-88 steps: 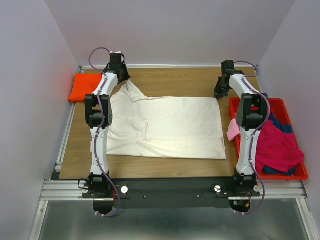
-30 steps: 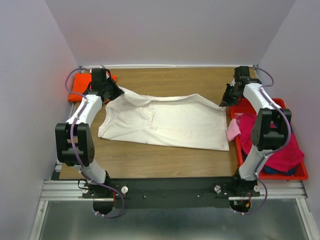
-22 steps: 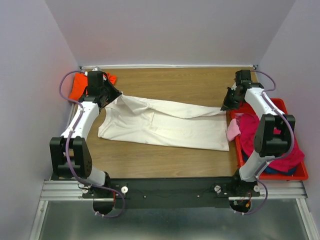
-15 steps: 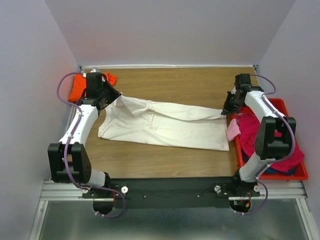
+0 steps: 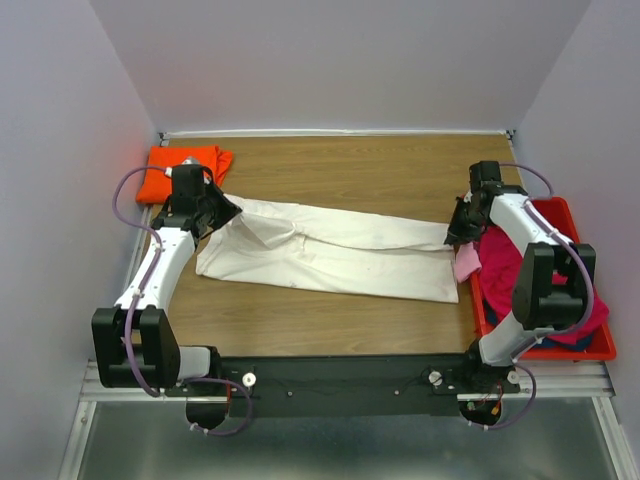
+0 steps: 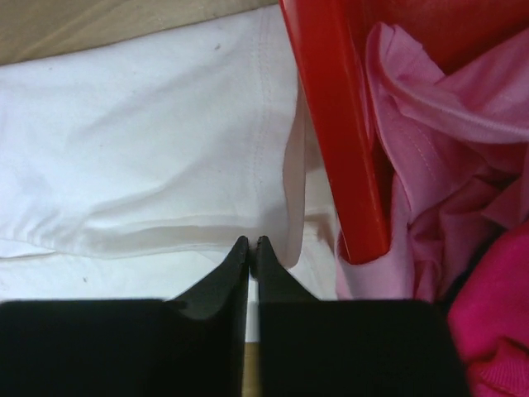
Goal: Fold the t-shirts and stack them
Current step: Fold the tshirt
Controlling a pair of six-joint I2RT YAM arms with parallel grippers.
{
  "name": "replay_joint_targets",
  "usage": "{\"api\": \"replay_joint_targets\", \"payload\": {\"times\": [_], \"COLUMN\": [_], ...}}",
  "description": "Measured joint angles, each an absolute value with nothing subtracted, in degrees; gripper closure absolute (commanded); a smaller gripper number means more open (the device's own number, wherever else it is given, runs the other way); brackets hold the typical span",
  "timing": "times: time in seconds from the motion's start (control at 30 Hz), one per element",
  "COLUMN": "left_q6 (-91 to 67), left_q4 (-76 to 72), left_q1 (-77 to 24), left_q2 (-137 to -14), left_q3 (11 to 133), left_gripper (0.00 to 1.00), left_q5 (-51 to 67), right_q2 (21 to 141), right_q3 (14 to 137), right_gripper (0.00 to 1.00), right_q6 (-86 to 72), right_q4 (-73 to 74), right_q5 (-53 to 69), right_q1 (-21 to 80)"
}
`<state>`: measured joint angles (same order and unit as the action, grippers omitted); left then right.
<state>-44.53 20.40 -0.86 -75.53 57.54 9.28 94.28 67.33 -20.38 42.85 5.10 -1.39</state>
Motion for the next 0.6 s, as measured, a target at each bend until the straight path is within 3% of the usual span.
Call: {"api": "replay_joint_targets", "payload": {"times": [0.1,0.2,0.43,0.6], "left_q6": [-45.1,-44.9,-42.9,-37.5], "left_q4": [22.0,25.5,26.7,24.9], "left_q1": [-0.9,-0.8,0.4,0.6], "left_q2": [-73.9,-71.6,-70.5,-79.5], "left_q3": [55.4,55.1,58.5,60.8], "left_gripper": [0.46,0.37,0.39,0.40], "left_q5": [9.3,8.9,8.4,8.7], "right_q2": [93.6,91.9,90.1,94.5], "right_q3": [65.8,64.5,67.0,74.5], "right_gripper": [0.52,0.47,0.47,0.47], "right_q6": [-21.5,-22.2,-21.9,-21.5], "right_q4": [43.2,43.4,43.9,42.9], "right_q5": [3.9,3.1,0.6,-0.1], "right_q1": [-1.4,-1.4,1.1,10.5]}}
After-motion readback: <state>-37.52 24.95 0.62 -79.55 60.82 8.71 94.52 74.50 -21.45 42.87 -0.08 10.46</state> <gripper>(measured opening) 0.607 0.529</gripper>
